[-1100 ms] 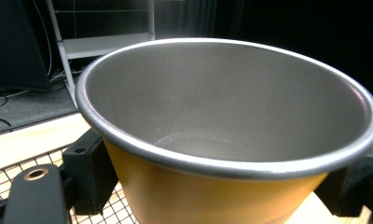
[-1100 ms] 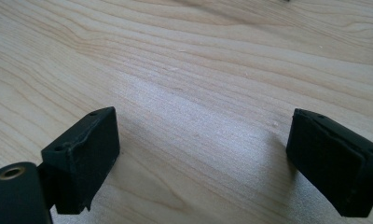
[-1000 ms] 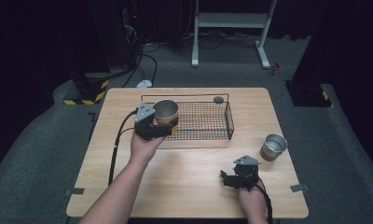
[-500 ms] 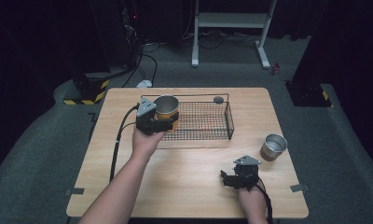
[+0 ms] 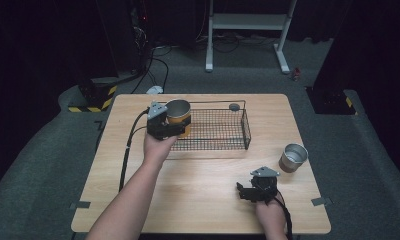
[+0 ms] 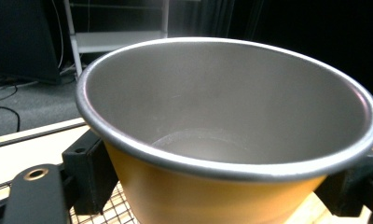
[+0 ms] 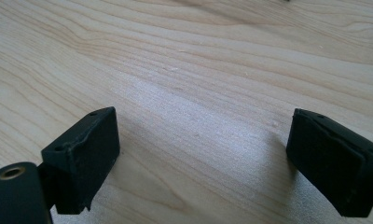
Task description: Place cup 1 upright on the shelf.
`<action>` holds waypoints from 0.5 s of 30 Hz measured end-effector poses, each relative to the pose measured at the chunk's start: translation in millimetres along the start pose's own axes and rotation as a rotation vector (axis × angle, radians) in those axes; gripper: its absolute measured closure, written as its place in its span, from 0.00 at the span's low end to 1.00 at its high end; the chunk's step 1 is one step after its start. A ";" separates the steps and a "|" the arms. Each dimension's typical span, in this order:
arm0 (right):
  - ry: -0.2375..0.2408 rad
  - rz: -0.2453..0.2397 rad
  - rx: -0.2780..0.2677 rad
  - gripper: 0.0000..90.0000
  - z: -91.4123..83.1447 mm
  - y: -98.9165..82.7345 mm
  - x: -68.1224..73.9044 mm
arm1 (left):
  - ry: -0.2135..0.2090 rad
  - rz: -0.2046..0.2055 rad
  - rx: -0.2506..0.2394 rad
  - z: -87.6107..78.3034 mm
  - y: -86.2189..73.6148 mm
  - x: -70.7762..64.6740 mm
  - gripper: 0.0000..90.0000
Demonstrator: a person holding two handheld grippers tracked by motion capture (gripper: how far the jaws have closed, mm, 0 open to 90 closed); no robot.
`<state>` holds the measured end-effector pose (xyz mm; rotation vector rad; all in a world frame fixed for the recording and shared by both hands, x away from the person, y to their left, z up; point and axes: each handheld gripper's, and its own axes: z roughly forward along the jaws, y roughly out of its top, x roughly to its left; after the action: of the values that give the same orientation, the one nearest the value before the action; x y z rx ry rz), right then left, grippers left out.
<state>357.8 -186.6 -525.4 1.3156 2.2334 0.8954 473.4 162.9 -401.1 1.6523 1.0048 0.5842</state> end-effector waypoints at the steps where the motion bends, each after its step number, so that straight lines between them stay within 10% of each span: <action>1: 0.000 0.000 0.000 0.10 0.0 0.0 0.0 | 0.002 0.001 0.002 1.1 0.6 0.0 0.17; 15: 0.000 0.003 0.001 0.10 -0.1 0.1 0.2 | 0.015 -0.002 0.039 24.5 3.0 2.4 0.17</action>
<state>357.7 -186.4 -525.3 1.3193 2.2325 0.8953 495.0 151.7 -406.2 1.6834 1.0348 0.5795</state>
